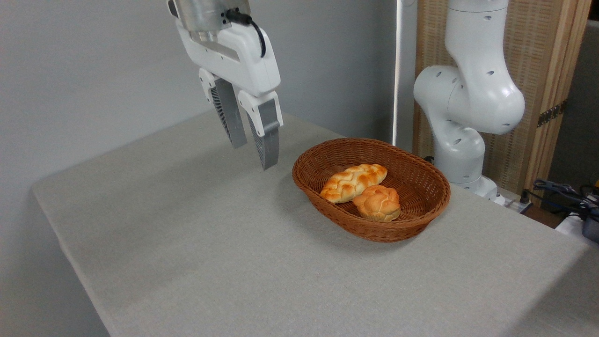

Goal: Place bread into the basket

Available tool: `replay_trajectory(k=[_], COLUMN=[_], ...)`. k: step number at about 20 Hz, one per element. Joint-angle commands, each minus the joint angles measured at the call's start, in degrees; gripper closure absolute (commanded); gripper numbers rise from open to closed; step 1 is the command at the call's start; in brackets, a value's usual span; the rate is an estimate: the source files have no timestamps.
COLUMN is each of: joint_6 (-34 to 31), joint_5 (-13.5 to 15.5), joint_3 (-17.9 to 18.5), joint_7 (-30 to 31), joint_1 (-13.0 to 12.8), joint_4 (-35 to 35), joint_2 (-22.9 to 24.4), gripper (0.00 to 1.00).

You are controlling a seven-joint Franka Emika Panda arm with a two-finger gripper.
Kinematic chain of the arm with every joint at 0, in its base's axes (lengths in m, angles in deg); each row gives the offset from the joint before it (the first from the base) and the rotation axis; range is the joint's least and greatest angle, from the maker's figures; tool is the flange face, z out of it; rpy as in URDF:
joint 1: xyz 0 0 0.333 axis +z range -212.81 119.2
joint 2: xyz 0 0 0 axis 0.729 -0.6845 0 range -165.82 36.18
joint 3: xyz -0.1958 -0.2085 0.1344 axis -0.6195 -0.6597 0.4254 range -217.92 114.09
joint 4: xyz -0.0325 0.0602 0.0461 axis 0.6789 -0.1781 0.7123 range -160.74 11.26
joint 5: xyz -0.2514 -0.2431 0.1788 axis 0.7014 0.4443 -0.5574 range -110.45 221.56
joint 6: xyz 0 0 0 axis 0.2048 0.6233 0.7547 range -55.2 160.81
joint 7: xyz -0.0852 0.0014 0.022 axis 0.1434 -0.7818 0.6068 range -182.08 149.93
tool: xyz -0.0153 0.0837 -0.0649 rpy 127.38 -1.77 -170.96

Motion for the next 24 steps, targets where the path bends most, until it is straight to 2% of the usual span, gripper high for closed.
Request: replay_trajectory(k=[1, 13, 20, 24], joint_6=[2.0, 3.9, 5.4, 5.0], joint_5=[0.3, 0.3, 1.0, 0.9], joint_3=[-0.7, -0.2, 0.3, 0.3], joint_7=[0.1, -0.2, 2.6, 2.3], joint_1=[1.0, 1.0, 1.0, 1.0], joint_4=[-1.5, -2.1, -2.0, -2.0], joint_2=[0.4, 0.8, 0.8, 0.8], gripper=[0.0, 0.0, 0.0, 0.0])
